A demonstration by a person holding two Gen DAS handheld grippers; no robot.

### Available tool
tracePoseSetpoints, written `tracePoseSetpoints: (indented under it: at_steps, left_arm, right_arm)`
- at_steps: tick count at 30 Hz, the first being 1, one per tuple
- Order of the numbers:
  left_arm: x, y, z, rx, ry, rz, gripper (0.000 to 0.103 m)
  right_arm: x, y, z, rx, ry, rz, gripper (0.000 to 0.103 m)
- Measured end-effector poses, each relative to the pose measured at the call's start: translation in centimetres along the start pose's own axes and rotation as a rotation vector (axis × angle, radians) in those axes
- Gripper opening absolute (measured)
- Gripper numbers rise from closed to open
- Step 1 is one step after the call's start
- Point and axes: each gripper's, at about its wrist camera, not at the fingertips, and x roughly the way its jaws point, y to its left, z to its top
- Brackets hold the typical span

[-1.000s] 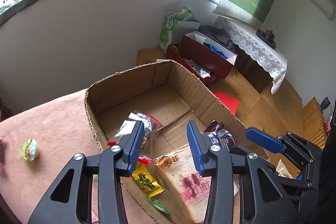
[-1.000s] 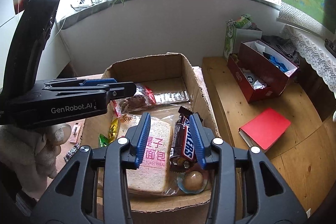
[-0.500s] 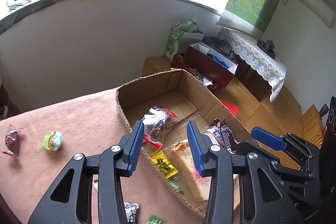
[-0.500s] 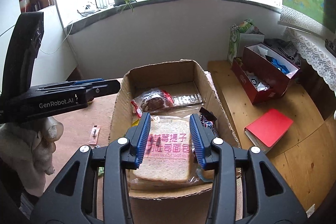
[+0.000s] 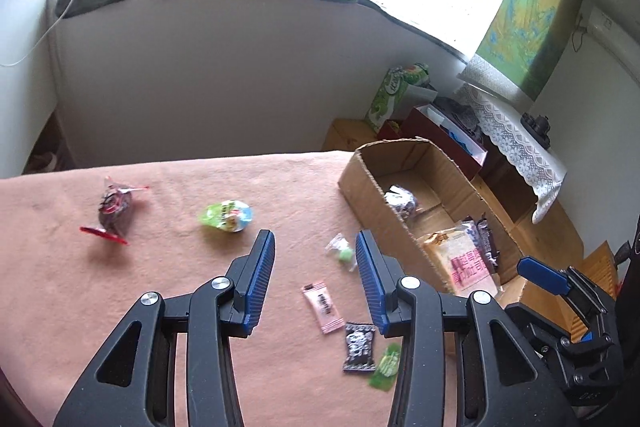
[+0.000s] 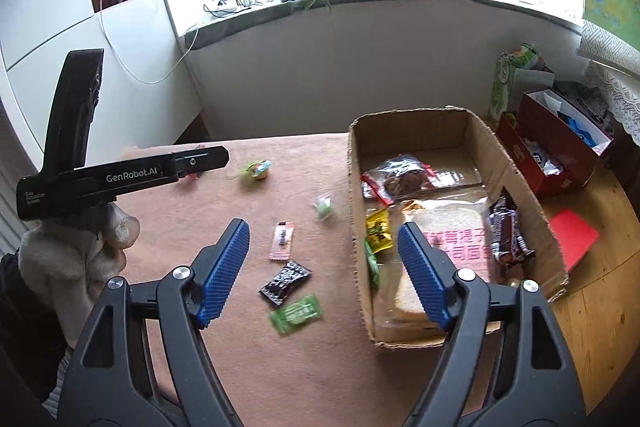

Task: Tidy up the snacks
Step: 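Grasp the red-striped dark candy bag with the left tool while the right tool grasps the pink candy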

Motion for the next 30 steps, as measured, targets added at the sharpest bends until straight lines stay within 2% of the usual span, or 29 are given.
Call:
tracePoseSetpoints:
  at_steps: [3, 9, 16, 18, 21, 24, 30]
  left_arm:
    - [-0.7, 2.4, -0.4, -0.041, 0.0, 0.019, 0.041]
    - [-2.2, 7.9, -0.8, -0.103, -0.016, 0.105, 0.041]
    - [-2.4, 13.9, 0.2, -0.149, -0.014, 0.19, 0.041]
    - [-1.8, 14.7, 0.6, -0.15, -0.006, 0.198, 0.041]
    - [-0.5, 14.9, 0.8, -0.133, 0.013, 0.186, 0.05]
    - [1.0, 14.6, 1.1, -0.123, 0.023, 0.184, 0.051]
    - [4.0, 14.6, 1.7, -0.114, 0.052, 0.204, 0.051]
  right_arm:
    - [1.2, 1.8, -0.5, -0.015, 0.027, 0.017, 0.079]
    - [4.0, 4.2, -0.7, -0.025, 0.076, 0.046, 0.079]
    - [7.8, 5.3, -0.3, -0.041, 0.122, 0.013, 0.079]
    - [9.1, 5.3, -0.2, -0.029, 0.143, 0.018, 0.079]
    - [10.6, 5.4, -0.5, -0.029, 0.171, 0.011, 0.079]
    - [12.2, 5.8, -0.7, -0.046, 0.199, -0.003, 0.078]
    - [15.1, 4.8, -1.1, -0.052, 0.259, -0.027, 0.068]
